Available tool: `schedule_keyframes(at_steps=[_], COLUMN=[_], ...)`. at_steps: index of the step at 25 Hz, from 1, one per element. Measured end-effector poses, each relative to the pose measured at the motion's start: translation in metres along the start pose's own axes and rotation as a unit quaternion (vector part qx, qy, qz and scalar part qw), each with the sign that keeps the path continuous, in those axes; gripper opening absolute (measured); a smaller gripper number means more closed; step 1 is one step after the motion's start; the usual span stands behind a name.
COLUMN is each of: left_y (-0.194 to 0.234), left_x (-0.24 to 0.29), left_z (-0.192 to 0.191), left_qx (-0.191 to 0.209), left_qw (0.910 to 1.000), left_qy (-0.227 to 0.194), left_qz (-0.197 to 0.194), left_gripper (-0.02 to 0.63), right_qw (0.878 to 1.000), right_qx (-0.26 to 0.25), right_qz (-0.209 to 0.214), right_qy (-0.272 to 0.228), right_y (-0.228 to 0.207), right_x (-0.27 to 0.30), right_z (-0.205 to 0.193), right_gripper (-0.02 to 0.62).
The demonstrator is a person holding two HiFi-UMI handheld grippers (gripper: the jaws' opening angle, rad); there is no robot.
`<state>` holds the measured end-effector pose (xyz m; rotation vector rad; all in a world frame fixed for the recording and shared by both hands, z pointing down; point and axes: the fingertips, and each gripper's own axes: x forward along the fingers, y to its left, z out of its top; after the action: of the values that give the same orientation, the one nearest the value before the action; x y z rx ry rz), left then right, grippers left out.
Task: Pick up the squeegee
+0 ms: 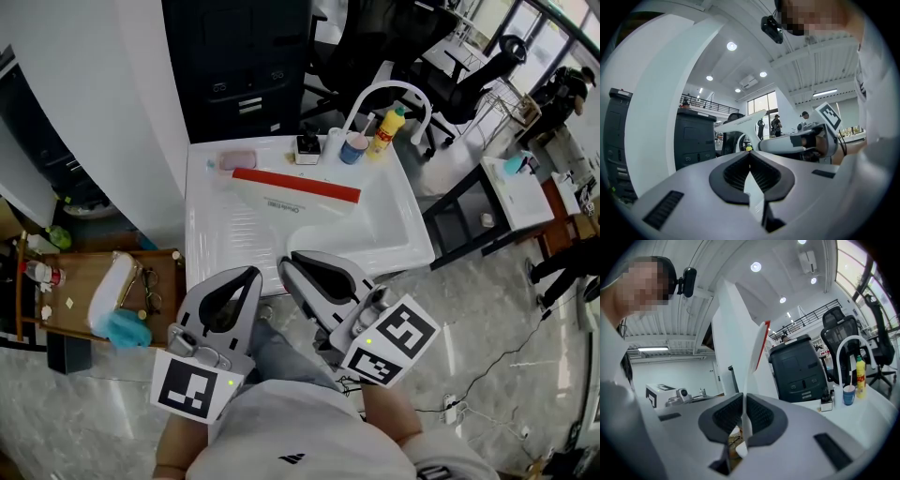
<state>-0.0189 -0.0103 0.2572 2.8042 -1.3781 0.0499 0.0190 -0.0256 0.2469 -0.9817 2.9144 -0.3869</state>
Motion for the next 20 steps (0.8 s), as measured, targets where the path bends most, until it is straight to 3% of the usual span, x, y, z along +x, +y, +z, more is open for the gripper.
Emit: schedule_keyframes(at_steps=[20], left_y=[-0.0011], left_x=[-0.0033], left_z=[0.0051], left_qx=[0.002], left_qw=[1.0], left_qy=[-0.007], left_qz=[0.0], left_gripper=[0.014], right_qw=[1.0], right_qx=[-0.026], right_qz=[0.006], right_qy=[-0.016], right_y=[0.0088], right_x=[-0.0035], right_z=[0.0066], right_gripper=[0.034])
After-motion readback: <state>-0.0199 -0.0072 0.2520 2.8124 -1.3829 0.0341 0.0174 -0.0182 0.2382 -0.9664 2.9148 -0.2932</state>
